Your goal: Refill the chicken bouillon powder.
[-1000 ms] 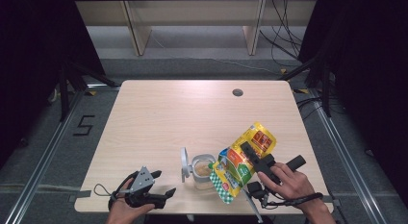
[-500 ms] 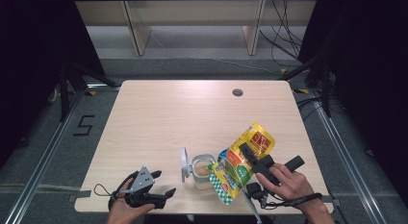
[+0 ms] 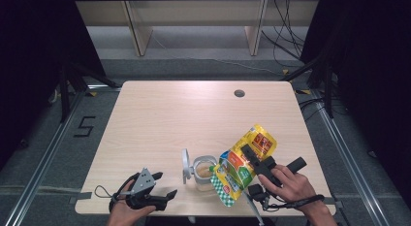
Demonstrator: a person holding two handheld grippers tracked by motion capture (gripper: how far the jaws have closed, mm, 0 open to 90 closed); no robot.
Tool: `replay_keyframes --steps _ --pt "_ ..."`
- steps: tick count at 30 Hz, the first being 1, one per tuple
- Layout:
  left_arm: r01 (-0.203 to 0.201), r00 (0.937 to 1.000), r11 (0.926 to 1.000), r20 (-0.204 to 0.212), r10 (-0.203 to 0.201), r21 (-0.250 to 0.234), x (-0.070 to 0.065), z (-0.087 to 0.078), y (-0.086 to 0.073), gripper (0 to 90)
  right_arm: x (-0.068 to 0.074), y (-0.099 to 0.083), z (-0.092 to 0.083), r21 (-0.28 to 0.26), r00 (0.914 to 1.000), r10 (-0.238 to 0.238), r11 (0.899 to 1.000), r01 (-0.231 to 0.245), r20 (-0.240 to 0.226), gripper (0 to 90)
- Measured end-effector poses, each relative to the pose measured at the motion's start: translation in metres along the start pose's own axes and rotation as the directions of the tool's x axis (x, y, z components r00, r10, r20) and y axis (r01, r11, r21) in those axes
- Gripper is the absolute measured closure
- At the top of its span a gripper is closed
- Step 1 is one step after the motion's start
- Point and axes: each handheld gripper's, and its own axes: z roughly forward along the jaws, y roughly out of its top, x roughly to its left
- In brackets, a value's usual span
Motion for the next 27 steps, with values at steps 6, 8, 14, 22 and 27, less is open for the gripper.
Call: replay_keyframes --steps 6,8,14,22,27 --pt "-0.022 0.9998 0.9998 0.002 0.022 -0.002 0.0015 -0.0001 0.0004 20.6 -0.0015 -0.0013 0.0012 -0.013 1.0000 -0.005 1.000 0.005 -0.008 50.5" --pt "-0.021 0.9998 0.9998 0.001 0.021 -0.002 0.0014 0.0000 0.0004 20.6 -0.0020 -0.0015 0.0011 -0.009 0.9999 0.001 1.000 -0.001 -0.012 50.6" --pt "-0.021 0.9998 0.9998 0.001 0.021 -0.002 0.0014 0.0001 0.0004 20.6 -0.0013 -0.0023 0.0012 -0.014 0.9998 0.019 1.000 -0.019 -0.008 50.7" --pt "-0.021 0.9998 0.9998 0.001 0.021 -0.001 0.0014 0.0002 0.0003 20.6 0.0009 -0.0031 0.0017 -0.016 0.9972 0.074 0.997 -0.074 -0.007 50.8" --pt "-0.021 0.9998 0.9998 0.001 0.021 -0.003 0.0015 0.0001 0.0004 20.6 0.0004 -0.0028 0.0019 -0.017 0.9981 0.062 0.998 -0.062 -0.006 50.8"
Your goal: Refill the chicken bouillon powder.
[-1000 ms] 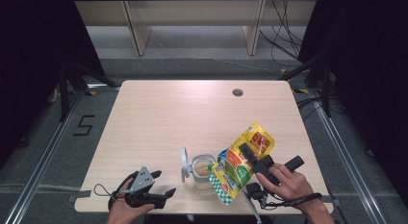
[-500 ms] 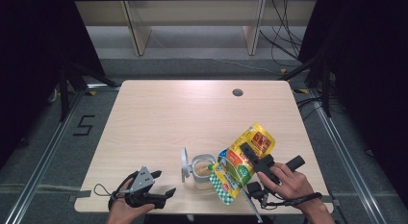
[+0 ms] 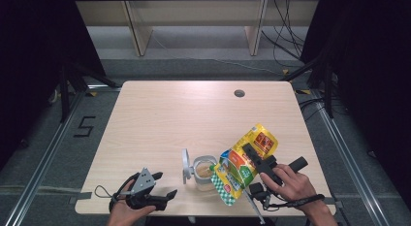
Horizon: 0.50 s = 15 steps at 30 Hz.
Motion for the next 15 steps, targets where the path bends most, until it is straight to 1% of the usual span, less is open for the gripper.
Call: replay_keyframes --steps 2,8,9,10,11,14,15 --pt "0.000 1.0000 1.0000 0.000 0.000 0.000 0.0001 -0.0001 0.0000 20.6 0.0003 -0.0004 -0.0002 0.002 0.9999 0.010 1.000 -0.010 0.001 50.8" --pt "-0.002 1.0000 1.0000 0.000 0.002 0.000 0.0001 -0.0003 0.0001 20.6 -0.0001 -0.0008 -0.0004 0.001 1.0000 0.003 1.000 -0.003 0.001 50.8" --pt "-0.002 1.0000 1.0000 0.000 0.002 0.001 0.0002 -0.0003 0.0001 20.6 0.0001 -0.0011 -0.0007 0.005 1.0000 0.009 1.000 -0.009 0.003 50.8" --pt "-0.002 1.0000 1.0000 0.000 0.002 0.000 0.0002 -0.0003 0.0001 20.6 -0.0040 -0.0024 -0.0017 0.023 0.9987 -0.051 0.998 0.051 -0.001 50.8" --pt "-0.002 1.0000 1.0000 -0.001 0.002 0.000 0.0002 -0.0002 0.0001 20.6 -0.0013 -0.0020 -0.0005 0.009 1.0000 -0.005 1.000 0.005 0.003 50.9" --pt "-0.001 1.0000 1.0000 -0.001 0.001 0.000 0.0000 -0.0002 0.0001 20.6 -0.0006 -0.0018 -0.0005 0.009 1.0000 0.000 1.000 0.000 0.005 50.8" --pt "-0.002 1.0000 1.0000 -0.001 0.002 0.000 0.0000 -0.0002 0.0002 20.6 -0.0038 -0.0024 -0.0017 0.022 0.9987 -0.050 0.999 0.050 -0.003 50.9"
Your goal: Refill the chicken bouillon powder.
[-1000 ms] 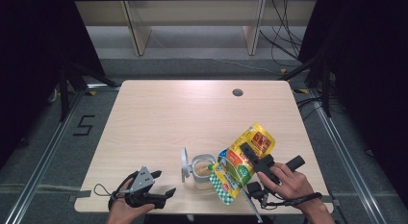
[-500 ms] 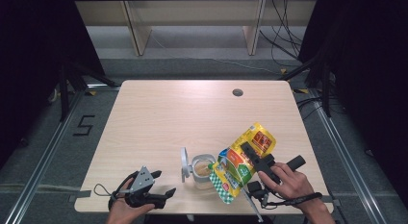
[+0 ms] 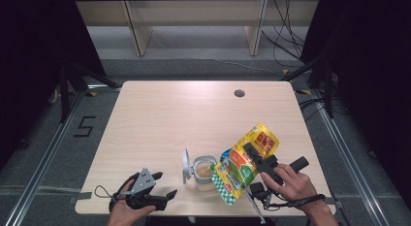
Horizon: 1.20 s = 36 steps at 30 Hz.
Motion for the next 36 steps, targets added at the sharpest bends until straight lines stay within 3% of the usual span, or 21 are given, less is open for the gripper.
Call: replay_keyframes --steps 1,2,5,8,9,10,11,13,19,20,24,25,27,28,29,32,33,35,36 --pt "0.000 1.0000 1.0000 -0.003 0.000 -0.001 -0.0001 0.0000 0.0000 20.6 -0.0002 -0.0002 -0.0001 -0.004 1.0000 -0.004 1.000 0.004 0.001 50.8" --pt "0.001 1.0000 0.9999 -0.002 -0.001 -0.012 0.0000 0.0006 -0.0004 20.6 0.0020 0.0002 0.0004 -0.015 0.9993 0.036 0.999 -0.035 0.009 50.9" --pt "-0.003 1.0000 1.0000 0.000 0.003 0.000 0.0004 0.0000 -0.0001 20.6 0.0028 -0.0007 0.0006 -0.005 0.9979 0.063 0.998 -0.063 0.013 50.9" --pt "-0.002 1.0000 1.0000 0.000 0.002 0.000 -0.0001 0.0001 0.0000 20.6 0.0036 0.0003 0.0008 -0.011 0.9984 0.055 0.998 -0.055 0.009 50.9" --pt "0.001 1.0000 0.9999 -0.001 -0.001 -0.011 -0.0001 0.0008 -0.0003 20.6 0.0009 0.0005 -0.0003 0.001 1.0000 0.003 1.000 -0.003 -0.005 50.9" --pt "0.001 1.0000 0.9999 -0.001 -0.001 -0.011 -0.0001 0.0008 -0.0003 20.6 0.0009 0.0005 -0.0003 0.001 1.0000 0.003 1.000 -0.003 -0.005 50.9" --pt "0.000 1.0000 1.0000 0.000 0.000 -0.002 0.0001 0.0001 0.0000 20.6 0.0043 0.0025 0.0010 -0.021 0.9985 0.054 0.998 -0.054 0.004 50.9" --pt "-0.002 1.0000 1.0000 0.000 0.002 0.000 0.0002 -0.0001 0.0000 20.6 0.0051 0.0027 0.0009 -0.015 0.9981 0.062 0.998 -0.062 0.001 51.0" --pt "0.002 1.0000 0.9999 -0.002 -0.002 -0.012 -0.0002 0.0006 -0.0003 20.6 0.0021 0.0033 0.0006 -0.022 0.9999 -0.006 1.000 0.006 0.014 51.0" --pt "0.002 1.0000 0.9999 -0.002 -0.002 -0.012 -0.0002 0.0006 -0.0003 20.6 0.0008 0.0038 -0.0002 -0.010 0.9999 -0.013 1.000 0.013 -0.005 51.0" --pt "-0.001 1.0000 1.0000 0.000 0.001 0.000 0.0000 0.0000 -0.0001 20.6 0.0018 0.0037 -0.0005 -0.009 0.9999 0.012 1.000 -0.012 -0.001 51.0" --pt "-0.001 1.0000 1.0000 0.000 0.001 0.000 0.0000 -0.0001 0.0000 20.6 0.0007 0.0043 0.0001 -0.019 0.9998 -0.021 1.000 0.021 -0.003 51.0" --pt "0.001 1.0000 0.9999 -0.002 -0.001 -0.011 0.0000 0.0005 -0.0003 20.6 0.0022 0.0050 0.0006 -0.029 1.0000 0.006 1.000 -0.007 -0.001 51.0" --pt "0.000 1.0000 1.0000 -0.002 0.000 -0.010 0.0001 0.0004 -0.0002 20.6 0.0005 0.0044 0.0000 -0.022 0.9998 -0.019 1.000 0.019 -0.002 51.0" --pt "0.000 1.0000 0.9999 -0.002 0.000 -0.011 0.0002 0.0005 -0.0003 20.6 0.0018 0.0042 -0.0005 -0.023 0.9999 0.016 1.000 -0.016 0.003 51.0" --pt "0.001 1.0000 1.0000 -0.001 -0.001 -0.009 -0.0001 0.0006 -0.0003 20.6 0.0001 0.0032 -0.0019 -0.013 1.0000 -0.005 1.000 0.005 0.007 51.0" --pt "0.001 1.0000 0.9999 -0.001 -0.001 -0.011 -0.0001 0.0006 -0.0003 20.6 0.0027 0.0039 -0.0011 -0.030 0.9992 0.040 0.999 -0.040 0.010 51.0" --pt "0.000 1.0000 0.9999 -0.002 0.000 -0.011 0.0002 0.0005 -0.0003 20.6 0.0027 0.0034 -0.0017 -0.032 0.9989 0.047 0.998 -0.046 0.010 51.0" --pt "0.000 1.0000 0.9999 -0.003 0.000 -0.011 0.0002 0.0004 -0.0003 20.6 0.0004 0.0024 -0.0028 -0.018 0.9999 0.008 1.000 -0.008 0.009 51.1"
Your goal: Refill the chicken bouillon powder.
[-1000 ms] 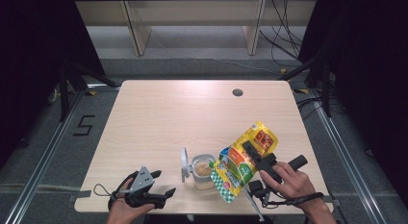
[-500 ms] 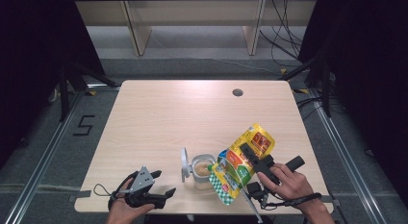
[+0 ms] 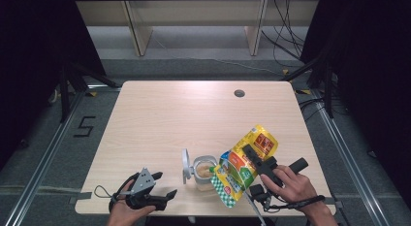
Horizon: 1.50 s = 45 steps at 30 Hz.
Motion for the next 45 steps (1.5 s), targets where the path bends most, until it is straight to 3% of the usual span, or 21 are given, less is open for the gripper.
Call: replay_keyframes --steps 1,8,10,11,13,15,16,17,24,26,27,32,33,36,37,39,40,41,42,44,45 --pt "-0.001 1.0000 1.0000 -0.001 0.001 -0.002 -0.0001 0.0001 0.0000 20.6 0.0031 -0.0003 0.0000 -0.005 0.9987 0.051 0.999 -0.051 -0.005 51.1" --pt "0.000 1.0000 0.9999 0.002 0.000 0.011 -0.0001 -0.0004 0.0003 20.6 0.0027 -0.0011 -0.0020 -0.007 0.9989 0.047 0.999 -0.047 0.004 51.1" --pt "0.020 0.9998 0.9997 0.000 -0.020 0.014 -0.0018 -0.0003 -0.0001 20.6 0.0022 0.0001 -0.0023 -0.013 0.9990 0.045 0.999 -0.045 -0.001 51.1" --pt "0.029 0.9996 0.9996 0.001 -0.029 0.000 -0.0023 0.0007 -0.0005 20.6 -0.0007 0.0008 -0.0035 -0.006 1.0000 0.004 1.000 -0.004 0.001 51.1" --pt "0.001 1.0000 1.0000 0.004 -0.001 0.004 -0.0001 0.0001 0.0002 20.6 0.0009 0.0017 -0.0028 -0.022 0.9993 0.037 0.999 -0.037 0.004 51.1" --pt "-0.012 0.9999 0.9998 0.000 0.012 0.016 0.0008 -0.0002 0.0002 20.6 0.0000 0.0020 -0.0029 -0.024 0.9995 0.030 0.999 -0.030 0.006 51.2" --pt "0.000 1.0000 0.9999 0.003 0.000 0.011 -0.0002 -0.0001 0.0001 20.6 0.0002 0.0019 -0.0031 -0.023 0.9994 0.034 0.999 -0.033 0.005 51.1" --pt "0.000 1.0000 0.9999 0.003 0.000 0.010 -0.0003 -0.0003 0.0004 20.6 -0.0031 0.0009 -0.0040 -0.008 0.9998 -0.021 1.000 0.021 0.001 51.2" --pt "0.020 0.9998 0.9997 0.003 -0.021 0.013 -0.0017 0.0001 -0.0002 20.6 -0.0041 0.0002 -0.0044 -0.011 0.9997 -0.022 1.000 0.022 0.004 51.2" --pt "0.019 0.9998 0.9997 0.002 -0.019 0.012 -0.0015 -0.0002 0.0000 20.6 -0.0034 -0.0007 -0.0043 -0.006 0.9999 -0.016 1.000 0.016 0.001 51.2" --pt "-0.001 1.0000 0.9999 0.003 0.001 0.010 -0.0002 -0.0003 0.0003 20.6 0.0005 -0.0006 -0.0029 -0.017 0.9993 0.038 0.999 -0.038 0.006 51.2" --pt "0.016 0.9999 0.9997 0.000 -0.016 0.018 -0.0013 0.0003 -0.0001 20.6 0.0014 -0.0005 -0.0029 -0.015 0.9990 0.045 0.999 -0.045 0.005 51.2" --pt "0.017 0.9999 0.9997 0.000 -0.017 0.018 -0.0013 0.0004 -0.0002 20.6 -0.0018 -0.0012 -0.0043 0.001 1.0000 -0.002 1.000 0.002 -0.001 51.2" --pt "0.005 1.0000 0.9999 0.004 -0.005 0.010 -0.0006 0.0010 -0.0001 20.6 -0.0031 -0.0011 -0.0039 -0.005 0.9999 -0.010 1.000 0.010 0.004 51.2" --pt "0.006 1.0000 1.0000 0.005 -0.006 0.002 -0.0004 0.0013 -0.0002 20.6 0.0003 -0.0009 -0.0027 -0.014 0.9988 0.048 0.999 -0.047 0.011 51.2" --pt "0.005 1.0000 1.0000 0.005 -0.005 0.002 -0.0003 0.0013 -0.0002 20.6 0.0009 -0.0011 -0.0028 -0.010 0.9985 0.055 0.998 -0.054 0.010 51.2" --pt "0.004 1.0000 1.0000 0.005 -0.004 0.001 -0.0003 0.0012 -0.0001 20.6 0.0010 -0.0011 -0.0026 -0.010 0.9985 0.053 0.999 -0.053 0.009 51.2" --pt "-0.007 1.0000 0.9999 0.001 0.007 0.012 0.0003 0.0000 0.0004 20.6 -0.0018 -0.0016 -0.0033 0.002 1.0000 -0.004 1.000 0.004 0.000 51.3" --pt "-0.007 1.0000 0.9999 0.001 0.007 0.012 0.0003 0.0000 0.0004 20.6 -0.0018 -0.0016 -0.0033 0.002 1.0000 -0.004 1.000 0.004 0.000 51.3" --pt "-0.010 1.0000 0.9998 0.000 0.010 0.017 0.0004 -0.0005 0.0006 20.6 -0.0012 -0.0014 -0.0036 0.004 1.0000 0.000 1.000 0.000 -0.002 51.2" --pt "-0.012 0.9999 0.9998 -0.003 0.012 0.016 0.0004 -0.0008 0.0007 20.6 0.0031 -0.0006 -0.0025 -0.011 0.9977 0.067 0.998 -0.067 0.000 51.2"
